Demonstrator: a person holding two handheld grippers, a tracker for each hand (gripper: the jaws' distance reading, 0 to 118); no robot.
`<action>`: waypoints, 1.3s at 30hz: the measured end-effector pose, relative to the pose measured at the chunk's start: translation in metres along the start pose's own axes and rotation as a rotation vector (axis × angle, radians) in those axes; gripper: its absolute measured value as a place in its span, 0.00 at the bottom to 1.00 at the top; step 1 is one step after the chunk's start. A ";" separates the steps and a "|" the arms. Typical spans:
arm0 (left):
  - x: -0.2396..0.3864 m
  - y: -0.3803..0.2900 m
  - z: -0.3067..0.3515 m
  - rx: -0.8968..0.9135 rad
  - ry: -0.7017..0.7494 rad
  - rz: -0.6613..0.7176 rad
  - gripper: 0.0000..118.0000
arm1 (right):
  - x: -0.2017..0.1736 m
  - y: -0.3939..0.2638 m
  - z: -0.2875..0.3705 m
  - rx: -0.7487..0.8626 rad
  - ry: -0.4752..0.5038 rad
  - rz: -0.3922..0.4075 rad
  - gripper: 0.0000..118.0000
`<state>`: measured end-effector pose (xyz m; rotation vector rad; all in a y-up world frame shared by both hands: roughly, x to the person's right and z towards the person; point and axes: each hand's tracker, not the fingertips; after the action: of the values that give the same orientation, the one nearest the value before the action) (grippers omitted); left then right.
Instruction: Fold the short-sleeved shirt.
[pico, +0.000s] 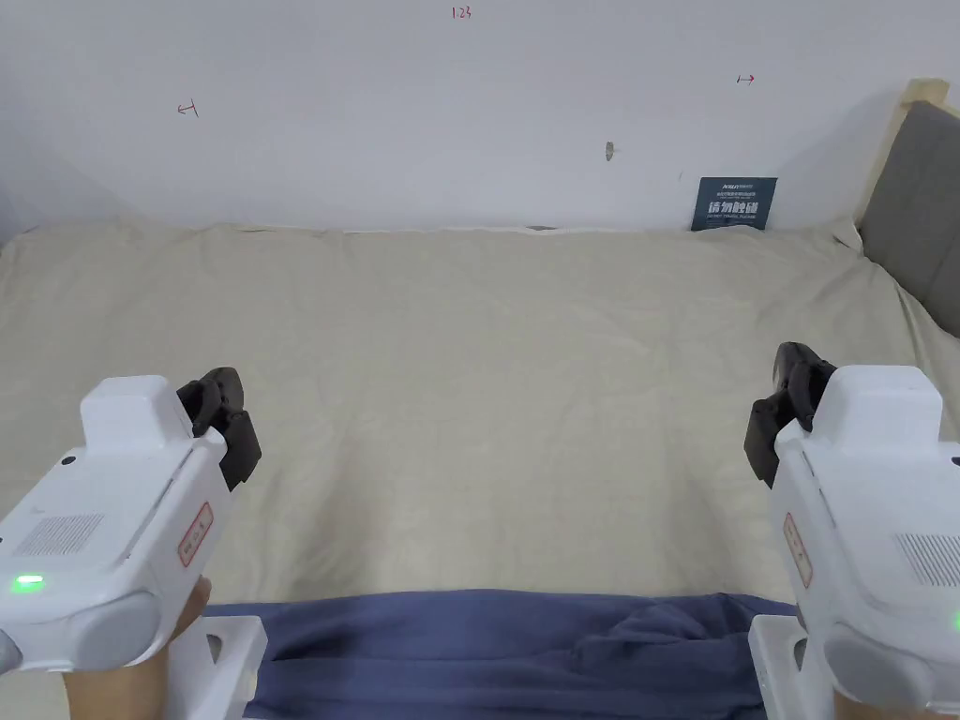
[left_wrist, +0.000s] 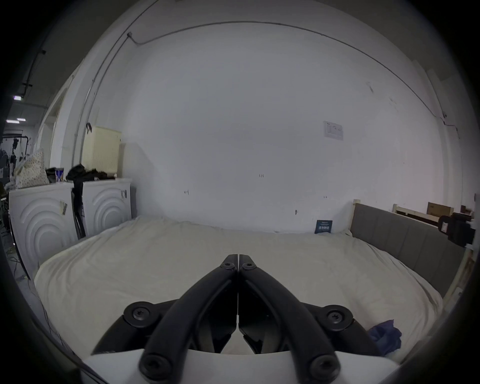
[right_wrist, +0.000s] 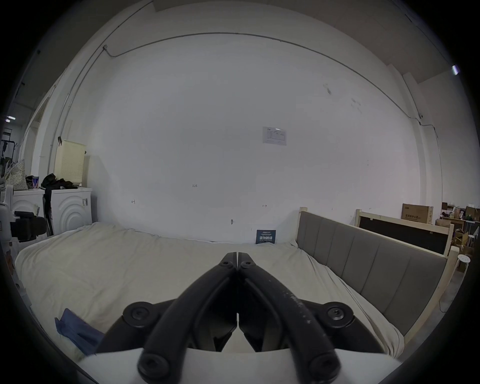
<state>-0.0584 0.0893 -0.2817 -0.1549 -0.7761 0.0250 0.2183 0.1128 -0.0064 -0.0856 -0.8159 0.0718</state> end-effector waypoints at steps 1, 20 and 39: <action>-0.006 -0.001 -0.001 -0.027 -0.020 0.017 0.00 | -0.001 0.000 -0.001 -0.001 0.003 0.005 0.01; -0.208 -0.130 -0.049 -0.789 -0.234 0.644 0.78 | -0.060 -0.021 -0.037 -0.098 0.088 0.059 0.01; -0.177 -0.202 -0.063 -0.863 -0.121 0.578 0.06 | -0.064 -0.040 -0.059 -0.199 0.098 0.061 0.01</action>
<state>-0.1480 -0.1329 -0.4189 -1.2030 -0.7994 0.2497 0.2183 0.0636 -0.0890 -0.2993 -0.7204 0.0431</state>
